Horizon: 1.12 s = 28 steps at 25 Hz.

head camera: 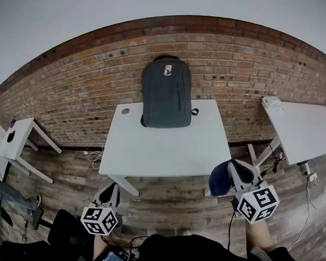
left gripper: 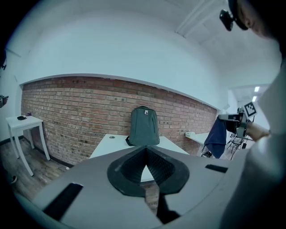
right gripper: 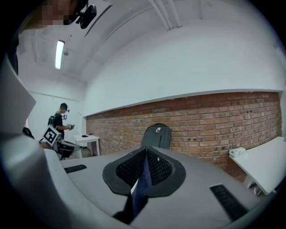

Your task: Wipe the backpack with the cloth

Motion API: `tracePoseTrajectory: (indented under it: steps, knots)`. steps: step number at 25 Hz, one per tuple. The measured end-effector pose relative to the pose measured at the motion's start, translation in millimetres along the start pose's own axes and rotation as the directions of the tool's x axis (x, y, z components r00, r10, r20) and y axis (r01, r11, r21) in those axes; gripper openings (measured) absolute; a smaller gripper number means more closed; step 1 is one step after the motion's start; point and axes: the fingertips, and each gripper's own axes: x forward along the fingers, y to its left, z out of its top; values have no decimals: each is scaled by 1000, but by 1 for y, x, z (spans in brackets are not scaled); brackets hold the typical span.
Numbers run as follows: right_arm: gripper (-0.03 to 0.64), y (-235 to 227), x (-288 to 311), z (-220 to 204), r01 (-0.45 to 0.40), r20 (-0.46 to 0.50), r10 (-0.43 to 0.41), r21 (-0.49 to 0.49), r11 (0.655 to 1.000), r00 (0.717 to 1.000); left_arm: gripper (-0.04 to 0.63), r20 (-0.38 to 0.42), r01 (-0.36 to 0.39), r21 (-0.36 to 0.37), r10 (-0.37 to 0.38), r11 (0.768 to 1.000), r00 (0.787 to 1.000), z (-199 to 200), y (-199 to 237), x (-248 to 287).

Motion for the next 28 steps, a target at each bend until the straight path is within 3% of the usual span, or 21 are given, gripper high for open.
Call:
tracePoseTrajectory:
  steps: [10,17,28]
  knots:
    - [9,25,-42,-8,58,-11,-58,26,998,998,-3,8,79,54,-79,995,997,-3,-15,-28]
    - [9,89,-68,-9,72,-8,-72,37,997,997,-3,-2,53,19,-53,998,999,-28,27,-100]
    - [9,193,-143,-22,134,4,-134,32,990,991,-3,-5,77,9,-77,997,997,-75,70,-216]
